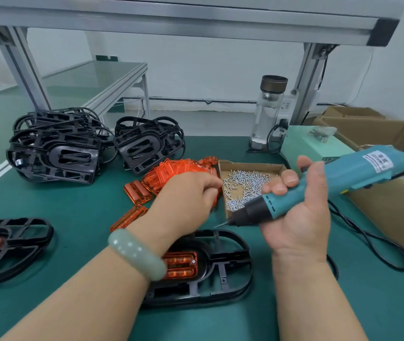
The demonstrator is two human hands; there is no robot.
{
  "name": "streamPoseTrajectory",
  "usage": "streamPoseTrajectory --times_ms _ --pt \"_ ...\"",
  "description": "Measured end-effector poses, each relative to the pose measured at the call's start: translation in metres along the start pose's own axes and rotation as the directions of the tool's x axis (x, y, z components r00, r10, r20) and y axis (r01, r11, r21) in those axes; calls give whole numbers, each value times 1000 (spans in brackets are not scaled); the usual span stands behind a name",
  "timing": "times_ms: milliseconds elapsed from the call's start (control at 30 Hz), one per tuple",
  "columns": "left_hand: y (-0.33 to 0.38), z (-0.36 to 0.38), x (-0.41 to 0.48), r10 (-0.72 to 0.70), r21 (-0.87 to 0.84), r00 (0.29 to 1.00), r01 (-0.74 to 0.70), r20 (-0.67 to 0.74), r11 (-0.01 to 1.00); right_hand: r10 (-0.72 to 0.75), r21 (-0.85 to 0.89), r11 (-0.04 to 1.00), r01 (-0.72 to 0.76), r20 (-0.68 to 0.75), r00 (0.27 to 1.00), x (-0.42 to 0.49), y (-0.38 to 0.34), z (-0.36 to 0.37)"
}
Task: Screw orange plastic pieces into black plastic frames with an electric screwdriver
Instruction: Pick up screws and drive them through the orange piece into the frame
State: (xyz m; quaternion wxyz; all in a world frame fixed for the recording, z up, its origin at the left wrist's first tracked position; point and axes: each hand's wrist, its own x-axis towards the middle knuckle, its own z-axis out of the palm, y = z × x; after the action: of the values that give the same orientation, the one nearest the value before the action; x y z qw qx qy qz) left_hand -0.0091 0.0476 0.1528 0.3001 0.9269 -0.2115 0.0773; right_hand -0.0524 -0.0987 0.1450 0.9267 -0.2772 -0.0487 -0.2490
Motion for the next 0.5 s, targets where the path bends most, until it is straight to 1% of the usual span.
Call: streamPoseTrajectory --times_ms 100,167,233,300,367,433,500 --pt "12 15 27 73 47 995 -76 67 996 -44 10 999 45 -65 997 6 -6 -4" --pt "18 26 42 111 94 982 -127 155 987 -59 14 998 61 -95 994 9 -9 -6" --pt "23 35 56 120 150 959 -162 258 975 -62 15 998 64 -113 992 11 -12 -7" --pt "26 43 68 101 246 929 -198 357 949 -61 13 998 63 -118 991 12 -13 -8" --pt "27 52 76 49 337 897 -215 440 917 -60 8 998 61 -122 991 13 -13 -8" --pt "30 60 78 -32 354 850 -184 526 917 -59 7 998 60 -126 990 13 -12 -8" --pt "33 63 77 -32 357 807 -225 589 907 -63 3 998 64 -121 991 14 -11 -7"
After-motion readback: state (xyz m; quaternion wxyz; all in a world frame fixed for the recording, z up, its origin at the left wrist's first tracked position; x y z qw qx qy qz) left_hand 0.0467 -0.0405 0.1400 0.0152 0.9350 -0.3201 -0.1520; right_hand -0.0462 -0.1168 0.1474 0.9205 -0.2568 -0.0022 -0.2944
